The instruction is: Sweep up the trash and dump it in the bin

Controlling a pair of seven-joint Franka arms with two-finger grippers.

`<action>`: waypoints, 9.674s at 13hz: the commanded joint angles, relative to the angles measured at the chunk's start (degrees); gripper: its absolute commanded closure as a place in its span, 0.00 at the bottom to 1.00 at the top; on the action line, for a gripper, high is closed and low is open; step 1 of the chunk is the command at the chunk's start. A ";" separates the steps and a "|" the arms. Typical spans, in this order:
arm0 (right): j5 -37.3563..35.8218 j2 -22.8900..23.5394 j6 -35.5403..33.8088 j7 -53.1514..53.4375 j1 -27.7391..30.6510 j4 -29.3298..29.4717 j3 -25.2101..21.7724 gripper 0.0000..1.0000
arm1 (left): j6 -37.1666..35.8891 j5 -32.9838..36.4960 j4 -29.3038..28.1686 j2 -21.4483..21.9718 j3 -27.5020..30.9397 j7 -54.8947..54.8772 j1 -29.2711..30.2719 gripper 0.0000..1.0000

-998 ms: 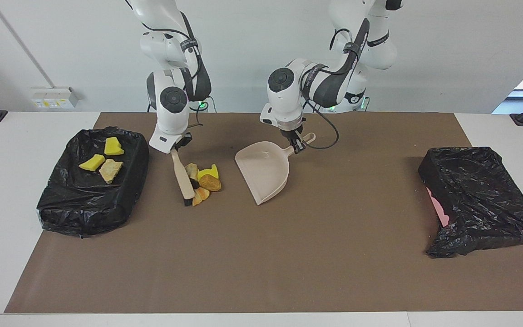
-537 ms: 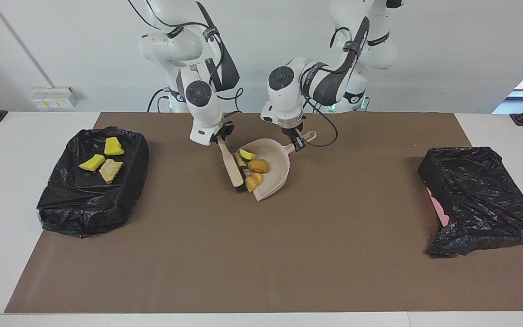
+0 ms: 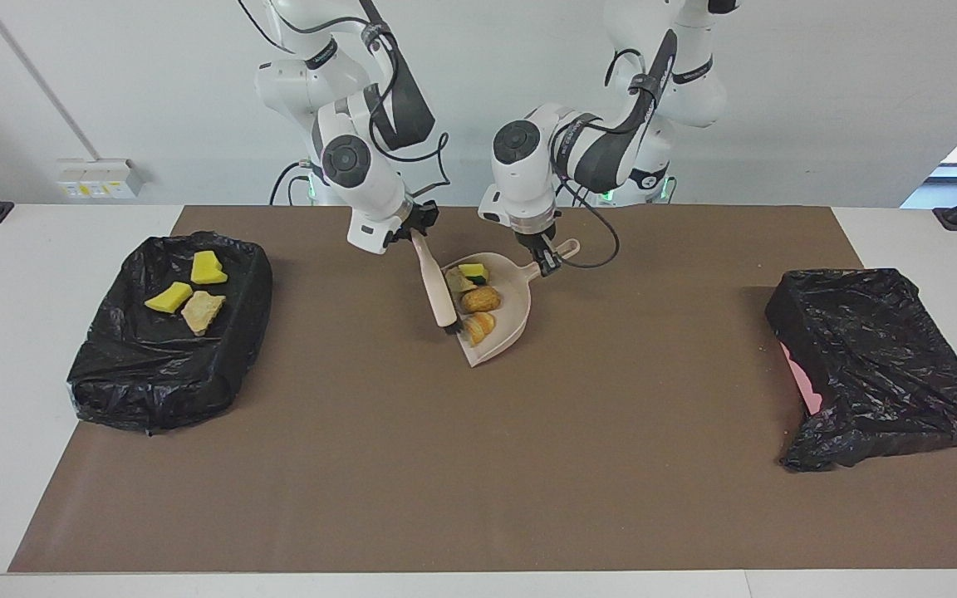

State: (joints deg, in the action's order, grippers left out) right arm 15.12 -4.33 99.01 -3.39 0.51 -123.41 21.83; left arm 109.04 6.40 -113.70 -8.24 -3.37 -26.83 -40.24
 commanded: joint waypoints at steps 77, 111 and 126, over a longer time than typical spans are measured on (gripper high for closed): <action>-16.70 -3.58 -11.82 3.56 -2.09 32.53 -26.57 0.00 | 7.68 -7.27 18.49 -11.51 1.70 55.71 6.77 1.00; -15.83 -3.23 -11.29 7.25 -3.77 32.09 -27.19 0.00 | -10.93 -11.23 22.38 5.59 10.49 29.57 16.84 0.00; -16.79 -4.46 -11.29 4.70 -1.57 29.72 -27.19 0.00 | -33.01 -7.19 32.67 11.50 11.20 17.77 30.05 0.00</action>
State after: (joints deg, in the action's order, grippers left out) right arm -0.87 -7.25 87.60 2.82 -2.31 -91.70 -5.37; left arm 77.57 -1.68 -82.27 3.61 8.15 -9.12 -10.39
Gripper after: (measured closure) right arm 0.000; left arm 0.000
